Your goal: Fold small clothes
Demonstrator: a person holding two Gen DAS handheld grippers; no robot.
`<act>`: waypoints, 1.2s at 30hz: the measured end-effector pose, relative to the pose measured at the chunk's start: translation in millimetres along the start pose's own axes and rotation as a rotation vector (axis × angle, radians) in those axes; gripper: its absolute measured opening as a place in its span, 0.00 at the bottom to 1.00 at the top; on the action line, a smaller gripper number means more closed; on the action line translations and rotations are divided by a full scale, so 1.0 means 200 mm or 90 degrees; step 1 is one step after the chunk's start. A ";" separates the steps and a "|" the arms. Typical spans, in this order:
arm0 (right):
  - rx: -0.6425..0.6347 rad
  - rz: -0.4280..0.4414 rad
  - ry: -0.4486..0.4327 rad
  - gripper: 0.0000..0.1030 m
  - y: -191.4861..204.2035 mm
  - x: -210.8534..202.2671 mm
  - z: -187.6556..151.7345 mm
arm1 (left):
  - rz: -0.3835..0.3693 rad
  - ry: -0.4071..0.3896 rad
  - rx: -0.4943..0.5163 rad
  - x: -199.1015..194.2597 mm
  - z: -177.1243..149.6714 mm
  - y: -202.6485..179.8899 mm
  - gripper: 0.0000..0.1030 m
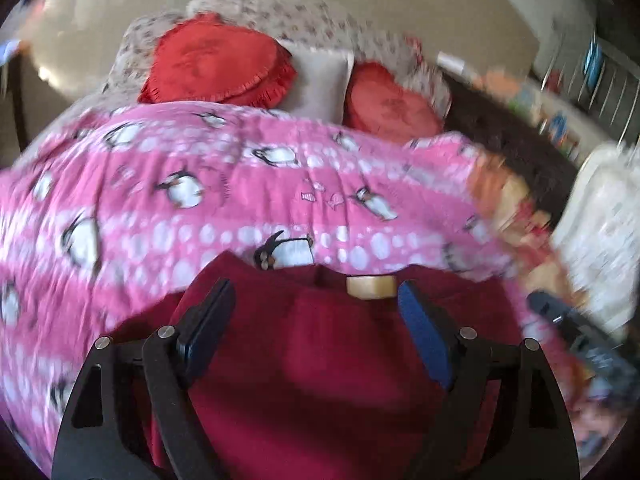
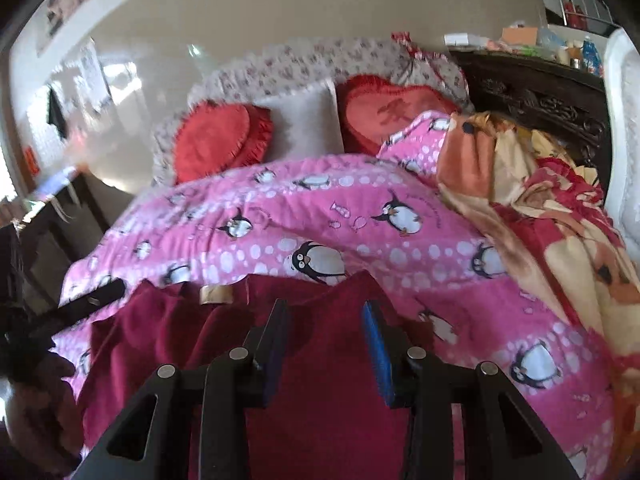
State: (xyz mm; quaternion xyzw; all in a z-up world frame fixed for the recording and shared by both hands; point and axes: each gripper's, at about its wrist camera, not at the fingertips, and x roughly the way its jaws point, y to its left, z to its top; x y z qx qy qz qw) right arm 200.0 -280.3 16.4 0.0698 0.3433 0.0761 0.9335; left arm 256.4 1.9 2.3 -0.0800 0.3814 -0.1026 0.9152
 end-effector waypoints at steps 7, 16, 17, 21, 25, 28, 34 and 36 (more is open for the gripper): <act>-0.054 -0.039 0.095 0.35 -0.03 0.39 -0.06 | 0.062 0.027 -0.069 0.13 -0.19 0.26 0.72; -0.040 0.005 0.120 0.38 -0.17 0.53 -0.03 | 0.100 0.033 -0.068 0.12 -0.23 0.23 0.69; -0.047 0.006 0.121 0.39 -0.17 0.53 -0.03 | 0.097 0.029 -0.071 0.12 -0.24 0.23 0.69; -0.055 0.001 0.107 0.39 -0.14 0.47 -0.02 | 0.073 0.018 -0.092 0.10 -0.26 0.27 0.69; -0.068 0.040 0.039 0.39 0.01 0.17 -0.01 | 0.064 0.016 -0.099 0.10 -0.26 0.28 0.69; -0.096 0.093 0.058 0.40 0.19 -0.05 -0.15 | 0.059 0.015 -0.100 0.10 -0.26 0.28 0.69; -0.160 0.033 0.130 0.55 0.22 -0.01 -0.57 | 0.043 0.007 -0.111 0.09 -0.26 0.30 0.69; -0.130 0.080 0.083 0.58 0.15 -0.03 -0.60 | 0.036 0.007 -0.114 0.09 -0.26 0.31 0.69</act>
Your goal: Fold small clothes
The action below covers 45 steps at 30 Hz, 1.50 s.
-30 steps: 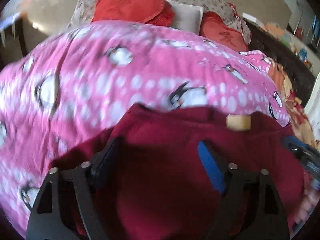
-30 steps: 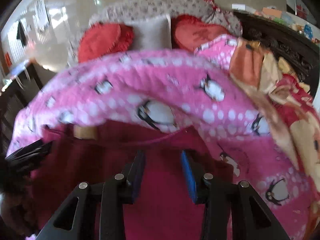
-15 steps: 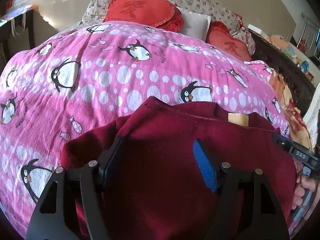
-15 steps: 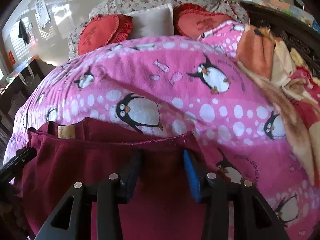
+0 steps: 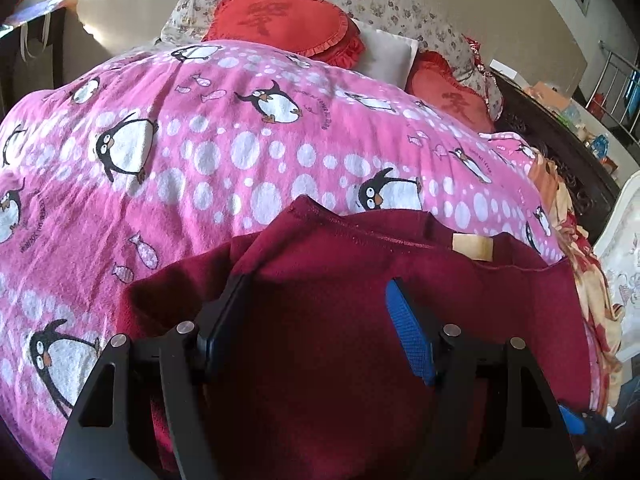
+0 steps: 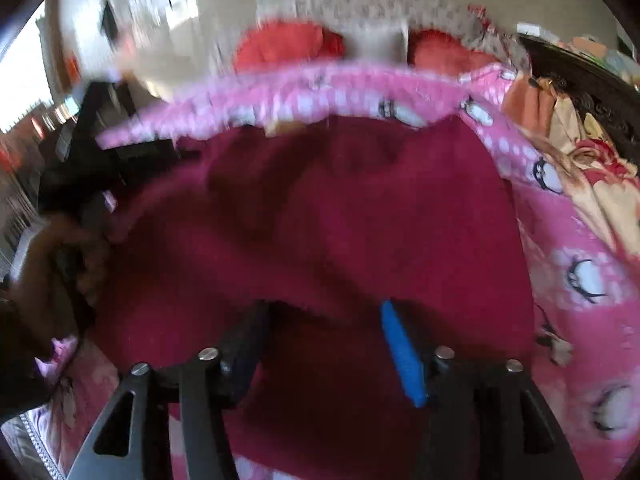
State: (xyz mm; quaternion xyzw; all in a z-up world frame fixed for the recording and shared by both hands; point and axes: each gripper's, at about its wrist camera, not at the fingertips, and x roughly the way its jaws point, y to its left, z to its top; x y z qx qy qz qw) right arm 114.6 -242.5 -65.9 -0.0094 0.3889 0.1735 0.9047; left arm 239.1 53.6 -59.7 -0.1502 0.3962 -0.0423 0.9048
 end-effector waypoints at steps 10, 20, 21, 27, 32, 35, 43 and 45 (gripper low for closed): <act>-0.007 -0.015 -0.023 0.61 0.01 -0.03 -0.03 | -0.110 -0.041 0.052 -0.57 -0.22 -0.07 0.69; -0.022 -0.054 -0.003 0.61 0.08 -0.01 0.01 | -0.038 0.012 0.114 -0.54 -0.65 -0.18 0.69; -0.025 -0.076 0.000 0.61 0.10 -0.04 0.02 | -0.023 0.009 0.128 -0.54 -0.66 -0.20 0.69; -0.034 -0.048 -0.015 0.79 0.17 -0.10 -0.07 | 0.019 0.004 0.160 -0.52 -0.69 -0.24 0.70; -0.061 -0.068 -0.004 0.91 0.20 -0.03 -0.10 | 0.019 0.004 0.160 -0.52 -0.69 -0.22 0.70; -0.063 -0.065 -0.003 0.94 0.21 -0.03 -0.10 | 0.015 0.002 0.159 -0.53 -0.69 -0.22 0.70; -0.075 -0.061 0.008 1.00 0.23 -0.01 -0.11 | 0.015 0.002 0.163 -0.54 -0.70 -0.22 0.74; -0.077 -0.064 0.010 1.00 0.24 0.00 -0.11 | 0.016 0.003 0.167 -0.54 -0.70 -0.23 0.76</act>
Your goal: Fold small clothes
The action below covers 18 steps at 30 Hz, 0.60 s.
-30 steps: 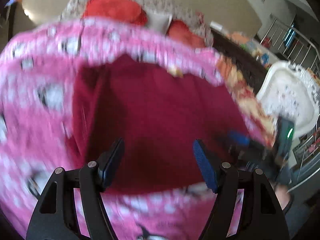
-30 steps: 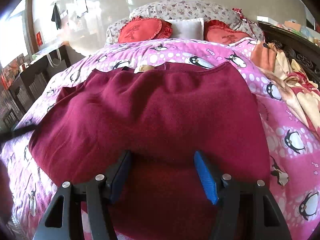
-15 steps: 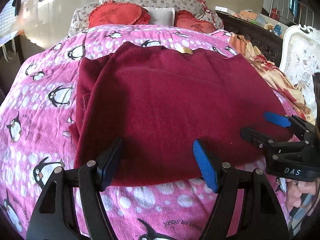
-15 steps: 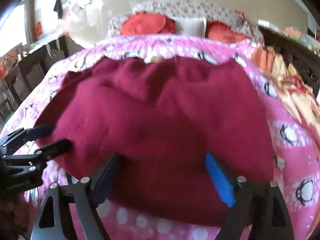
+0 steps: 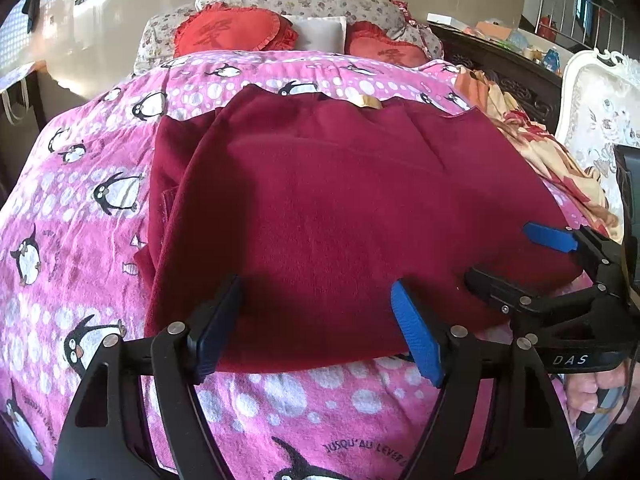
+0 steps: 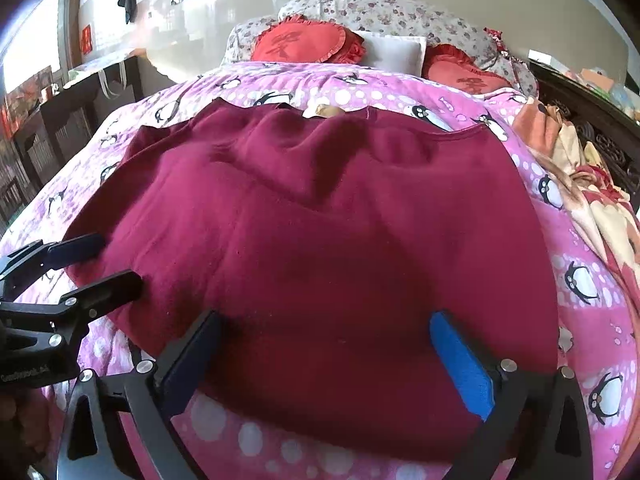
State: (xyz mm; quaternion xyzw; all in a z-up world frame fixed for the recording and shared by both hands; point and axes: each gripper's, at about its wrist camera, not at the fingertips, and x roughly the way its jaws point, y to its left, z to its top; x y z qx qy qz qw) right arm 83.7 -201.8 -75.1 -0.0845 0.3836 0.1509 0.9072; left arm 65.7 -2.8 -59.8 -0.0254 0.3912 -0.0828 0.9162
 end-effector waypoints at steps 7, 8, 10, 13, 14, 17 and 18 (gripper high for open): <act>-0.002 -0.003 -0.005 1.00 0.00 0.00 -0.01 | 0.002 0.002 0.002 0.01 0.00 -0.01 0.76; -0.001 -0.003 -0.004 1.00 0.00 0.00 -0.01 | 0.001 0.002 0.001 0.01 0.00 -0.01 0.76; -0.002 -0.004 -0.003 1.00 0.00 0.00 -0.01 | -0.001 0.001 -0.003 0.01 0.00 0.00 0.76; -0.003 -0.006 -0.004 1.00 0.00 0.00 0.00 | -0.011 0.000 -0.009 0.00 0.00 0.01 0.76; -0.003 -0.006 -0.004 1.00 0.00 0.00 0.00 | -0.018 -0.002 -0.017 -0.01 0.00 0.02 0.76; -0.004 -0.008 -0.007 1.00 0.00 0.00 -0.01 | -0.073 -0.001 -0.093 -0.09 -0.04 0.13 0.76; -0.004 -0.009 -0.008 1.00 0.01 -0.01 -0.01 | -0.093 0.005 -0.123 -0.11 -0.07 0.17 0.76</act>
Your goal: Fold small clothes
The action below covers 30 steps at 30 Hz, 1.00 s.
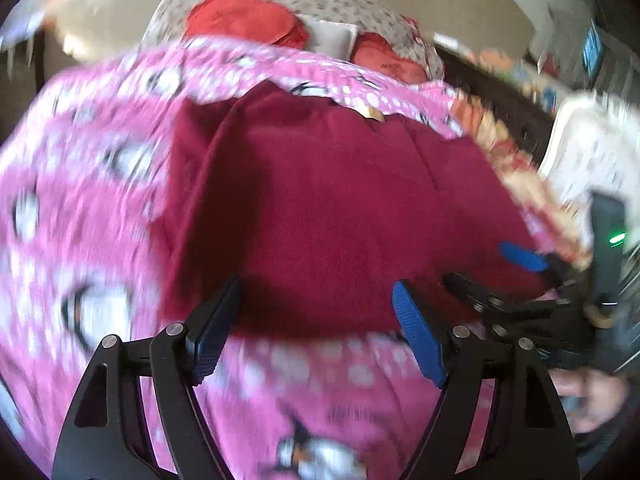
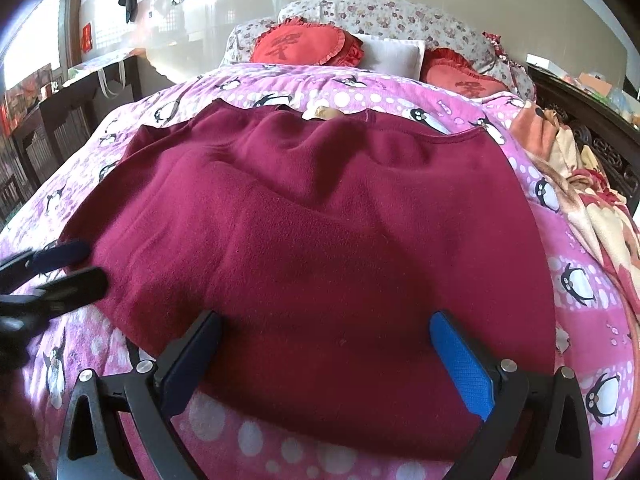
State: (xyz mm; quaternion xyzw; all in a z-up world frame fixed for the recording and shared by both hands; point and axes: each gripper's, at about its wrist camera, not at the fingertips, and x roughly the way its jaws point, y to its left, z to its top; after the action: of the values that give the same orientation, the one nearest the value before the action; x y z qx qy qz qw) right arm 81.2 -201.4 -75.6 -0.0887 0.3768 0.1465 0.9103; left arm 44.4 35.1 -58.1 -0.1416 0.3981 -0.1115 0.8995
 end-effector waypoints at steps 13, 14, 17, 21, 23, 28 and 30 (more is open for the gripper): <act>0.003 0.003 -0.003 1.00 0.01 -0.01 -0.01 | -0.162 0.011 -0.251 -0.03 -0.02 0.32 0.77; 0.003 0.002 -0.003 1.00 0.00 -0.01 -0.01 | -0.165 0.009 -0.262 -0.02 0.00 0.33 0.77; 0.003 0.003 -0.003 1.00 0.00 -0.01 -0.01 | -0.188 0.008 -0.297 0.02 0.06 0.34 0.83; 0.004 0.004 -0.003 1.00 0.00 -0.01 -0.01 | -0.241 0.002 -0.285 0.01 0.12 0.32 0.85; 0.005 0.005 -0.003 1.00 0.01 -0.01 0.00 | -0.240 -0.004 -0.265 0.02 0.14 0.32 0.85; 0.007 0.006 -0.003 1.00 0.01 -0.01 0.00 | -0.254 -0.011 -0.279 0.03 0.15 0.36 0.82; 0.008 0.008 -0.003 1.00 0.01 -0.01 0.00 | -0.262 -0.006 -0.223 0.02 0.16 0.29 0.83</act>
State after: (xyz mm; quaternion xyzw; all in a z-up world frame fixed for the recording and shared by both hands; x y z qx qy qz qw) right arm 79.1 -199.8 -75.0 -0.0800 0.3759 0.1498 0.9110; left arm 76.2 94.0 -61.0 -0.3735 0.3698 -0.2206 0.8216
